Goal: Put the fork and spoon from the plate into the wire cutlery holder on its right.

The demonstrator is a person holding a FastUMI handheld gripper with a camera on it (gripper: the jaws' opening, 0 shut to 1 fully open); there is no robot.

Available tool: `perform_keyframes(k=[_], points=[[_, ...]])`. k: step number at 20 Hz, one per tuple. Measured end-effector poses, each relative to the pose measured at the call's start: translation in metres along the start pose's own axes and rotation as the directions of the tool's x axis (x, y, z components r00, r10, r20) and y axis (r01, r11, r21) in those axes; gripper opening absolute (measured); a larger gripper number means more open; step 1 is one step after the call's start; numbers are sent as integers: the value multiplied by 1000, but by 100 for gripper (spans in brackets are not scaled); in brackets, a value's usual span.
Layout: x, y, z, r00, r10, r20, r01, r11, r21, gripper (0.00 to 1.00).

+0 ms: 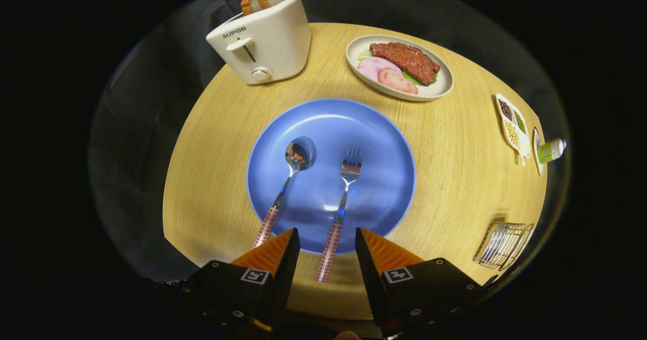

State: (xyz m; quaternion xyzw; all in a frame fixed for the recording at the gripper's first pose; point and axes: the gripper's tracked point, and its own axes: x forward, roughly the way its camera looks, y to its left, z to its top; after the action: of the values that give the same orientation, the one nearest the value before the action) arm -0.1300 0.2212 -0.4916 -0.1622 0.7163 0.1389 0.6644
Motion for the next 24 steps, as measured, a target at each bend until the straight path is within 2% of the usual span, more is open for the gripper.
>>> perform_keyframes(k=[5,9,11,12,14,17,20,24], points=[[12,-7,-9,997,-54,-55,54,998,-14,53],[19,-5,-12,994,-60,-87,62,998,14,35],[21,0,-14,993,-31,-110,35,999,36,29],[23,2,-14,993,-16,-119,22,998,53,22],[22,-1,-13,991,-18,-132,28,997,68,14],[20,-13,-10,990,-82,-113,90,994,66,11],[11,-15,-8,993,-56,-100,67,992,104,9],[-26,-35,-6,998,-25,-63,36,985,168,9]])
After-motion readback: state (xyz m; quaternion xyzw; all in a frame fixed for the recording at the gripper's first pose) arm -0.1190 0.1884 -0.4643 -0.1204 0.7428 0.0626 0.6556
